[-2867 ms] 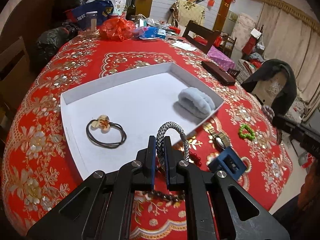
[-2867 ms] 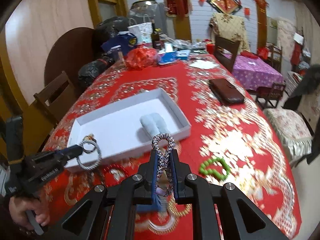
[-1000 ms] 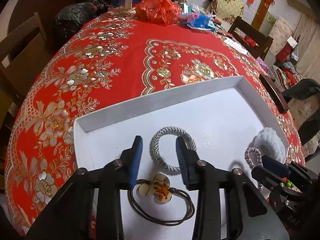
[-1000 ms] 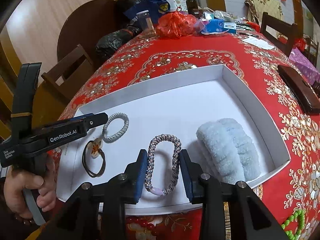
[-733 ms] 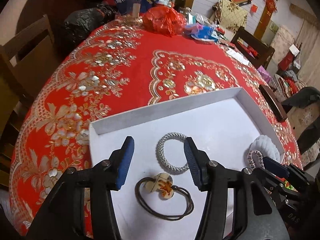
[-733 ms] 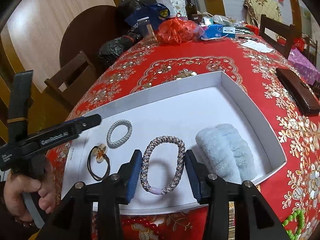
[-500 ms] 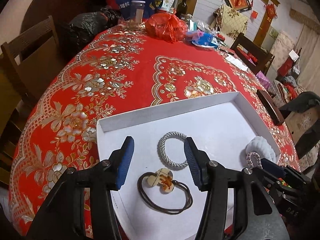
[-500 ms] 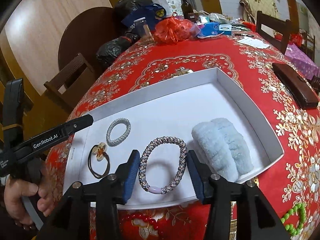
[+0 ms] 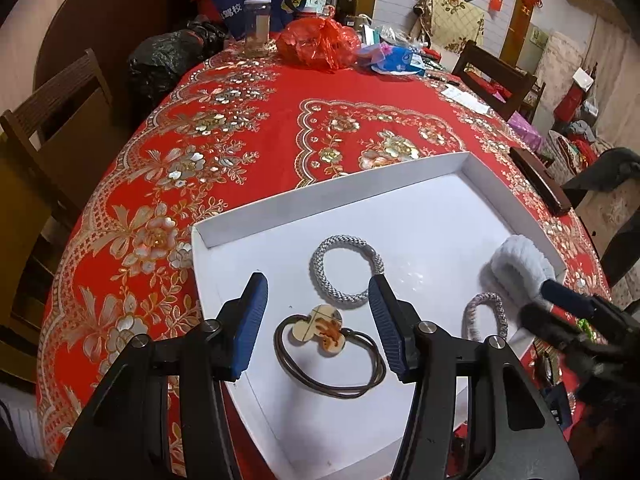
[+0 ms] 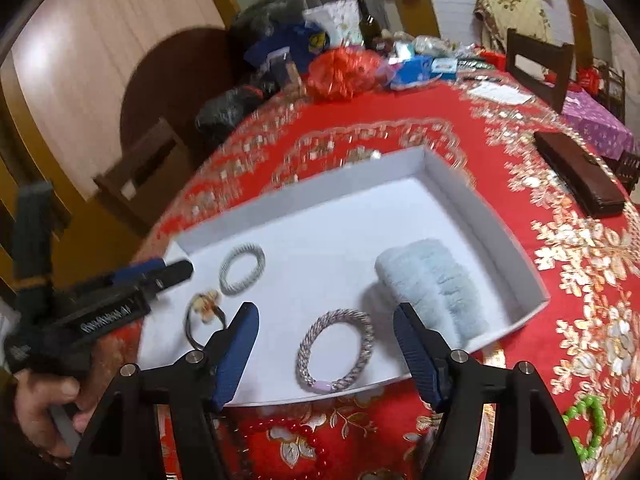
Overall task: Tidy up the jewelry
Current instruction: 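Withdraw from the box and grasp the blue claw clip with the right tool, then grasp the dark wooden bead bracelet with the left tool while the right holds the clip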
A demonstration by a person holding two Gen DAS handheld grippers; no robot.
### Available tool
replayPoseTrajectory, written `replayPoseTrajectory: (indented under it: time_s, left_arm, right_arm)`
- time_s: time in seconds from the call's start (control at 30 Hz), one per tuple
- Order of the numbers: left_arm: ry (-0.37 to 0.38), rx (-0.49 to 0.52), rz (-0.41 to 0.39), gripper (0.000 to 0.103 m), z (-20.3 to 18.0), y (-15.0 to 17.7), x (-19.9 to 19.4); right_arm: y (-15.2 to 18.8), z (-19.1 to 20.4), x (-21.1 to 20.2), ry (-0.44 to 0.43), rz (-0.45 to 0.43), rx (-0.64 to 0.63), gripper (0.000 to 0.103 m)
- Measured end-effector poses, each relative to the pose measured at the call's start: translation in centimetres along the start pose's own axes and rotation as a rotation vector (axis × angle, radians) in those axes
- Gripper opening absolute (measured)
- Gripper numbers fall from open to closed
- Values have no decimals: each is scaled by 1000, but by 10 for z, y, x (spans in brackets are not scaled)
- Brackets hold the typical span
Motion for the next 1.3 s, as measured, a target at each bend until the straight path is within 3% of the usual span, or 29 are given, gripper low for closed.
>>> replayPoseTrajectory:
  time_s: [0.07, 0.17, 0.2, 0.4, 0.57, 0.67, 0.8, 0.97, 1.1, 1.13, 1.17, 1.23, 1.3]
  left_arm:
    - [-2, 14, -19, 53, -2, -1, -6]
    - [27, 12, -57, 77, -5, -2, -17]
    - [39, 6, -71, 79, -7, -1, -22]
    - [159, 23, -79, 79, -36, 22, -51]
    - [276, 82, -65, 79, -74, 72, -78]
    - [283, 126, -35, 79, -84, 110, -79]
    - [276, 125, 21, 79, -81, 143, -68]
    - [273, 102, 19, 79, -76, 148, -62]
    - [271, 118, 16, 82, -77, 151, -62]
    - [271, 117, 17, 83, -77, 151, -61]
    - [272, 117, 18, 84, -77, 151, -61]
    - [266, 123, 23, 86, -78, 152, -60]
    - [254, 131, 34, 90, -82, 151, -57]
  right_arm:
    - [-2, -7, -16, 12, -26, 15, 68]
    - [4, -24, -37, 69, -38, 26, 69]
    - [8, -30, -45, 80, -40, 31, 70]
    - [35, -59, -83, 141, -32, 35, 70]
    - [68, -72, -105, 154, -13, 43, 70]
    - [83, -60, -108, 125, -6, 15, 70]
    - [98, -36, -96, 93, 21, -52, 79]
    - [112, -8, -67, 99, 93, -203, 79]
    - [120, -7, -51, 114, 136, -232, 79]
    - [121, -7, -49, 125, 138, -234, 74]
    - [122, -8, -48, 127, 140, -235, 61]
    - [124, -11, -46, 122, 155, -221, 46]
    - [122, -14, -47, 114, 138, -198, 46]
Point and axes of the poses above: each gripper's, at about its wrist camera, not at the fingertips, and x roughly the way its jaws point, z to its left, y to its underside, the point moved 10 cm from there along x, roughly the way its jaws point, and after that the axes turned 3 degrees about -z, right-handed, at the moved point
